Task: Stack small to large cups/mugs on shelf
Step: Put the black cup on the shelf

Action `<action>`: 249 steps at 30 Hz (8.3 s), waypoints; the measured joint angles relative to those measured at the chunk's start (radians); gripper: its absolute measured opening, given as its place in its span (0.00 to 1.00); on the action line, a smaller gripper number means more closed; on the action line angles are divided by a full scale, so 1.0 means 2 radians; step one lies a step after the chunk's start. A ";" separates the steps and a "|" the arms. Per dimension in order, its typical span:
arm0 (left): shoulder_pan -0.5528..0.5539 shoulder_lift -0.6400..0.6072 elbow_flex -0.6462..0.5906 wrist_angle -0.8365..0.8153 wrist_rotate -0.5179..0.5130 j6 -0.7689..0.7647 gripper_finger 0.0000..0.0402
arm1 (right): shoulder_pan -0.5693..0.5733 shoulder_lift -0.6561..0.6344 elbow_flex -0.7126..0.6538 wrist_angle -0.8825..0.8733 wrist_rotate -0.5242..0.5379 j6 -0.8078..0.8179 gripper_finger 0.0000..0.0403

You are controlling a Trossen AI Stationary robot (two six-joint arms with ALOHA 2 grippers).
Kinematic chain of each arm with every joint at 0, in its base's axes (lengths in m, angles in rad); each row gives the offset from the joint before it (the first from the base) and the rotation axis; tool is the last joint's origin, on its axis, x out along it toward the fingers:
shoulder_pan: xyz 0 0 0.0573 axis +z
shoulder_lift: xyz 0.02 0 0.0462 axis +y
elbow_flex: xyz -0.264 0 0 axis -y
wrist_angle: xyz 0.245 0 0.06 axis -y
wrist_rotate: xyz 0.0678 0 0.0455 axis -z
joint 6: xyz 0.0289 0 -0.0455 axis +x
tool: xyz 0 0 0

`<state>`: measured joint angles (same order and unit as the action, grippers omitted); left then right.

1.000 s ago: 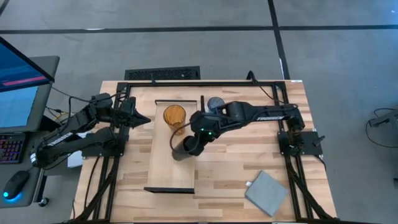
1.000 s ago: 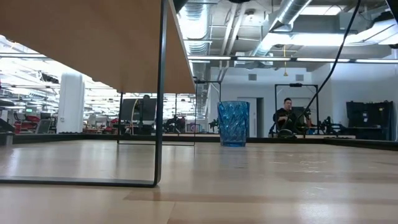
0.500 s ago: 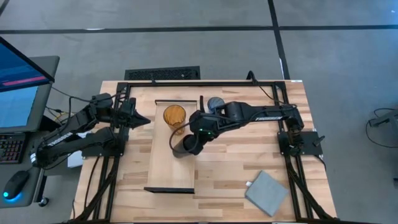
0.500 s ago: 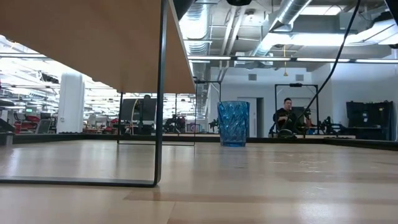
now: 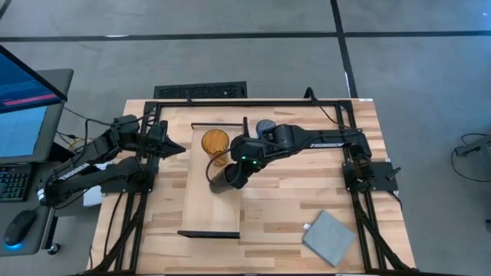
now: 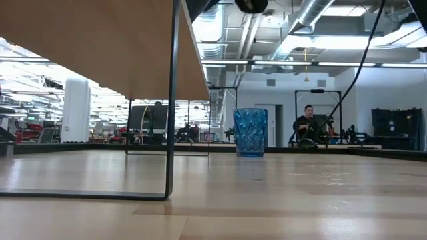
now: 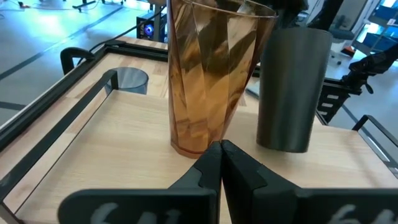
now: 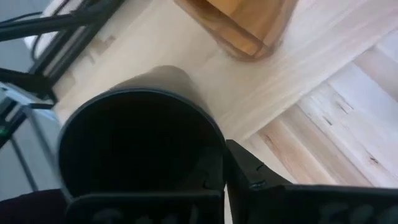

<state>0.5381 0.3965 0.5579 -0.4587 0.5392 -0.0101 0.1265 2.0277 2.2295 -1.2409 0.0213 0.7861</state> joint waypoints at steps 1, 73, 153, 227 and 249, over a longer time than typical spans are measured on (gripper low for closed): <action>0.000 0.000 0.000 0.000 0.000 0.000 0.00 | 0.000 0.000 0.000 0.000 -0.001 -0.003 0.04; 0.000 0.000 0.000 0.003 0.028 -0.019 0.00 | -0.012 -0.003 0.062 -0.124 -0.020 -0.014 0.08; 0.000 0.000 0.000 -0.023 0.038 -0.005 0.00 | -0.033 0.010 0.061 -0.014 -0.080 -0.031 0.16; 0.000 0.000 0.000 -0.027 0.038 0.000 0.00 | -0.011 -0.005 0.051 -0.069 -0.114 -0.013 0.40; 0.000 0.000 0.000 -0.033 0.039 0.002 0.00 | -0.019 0.051 0.051 -0.061 -0.155 -0.044 0.39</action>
<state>0.5385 0.3966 0.5579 -0.5247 0.6165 -0.0067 0.0878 2.1297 2.3325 -1.3639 -0.2877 0.6979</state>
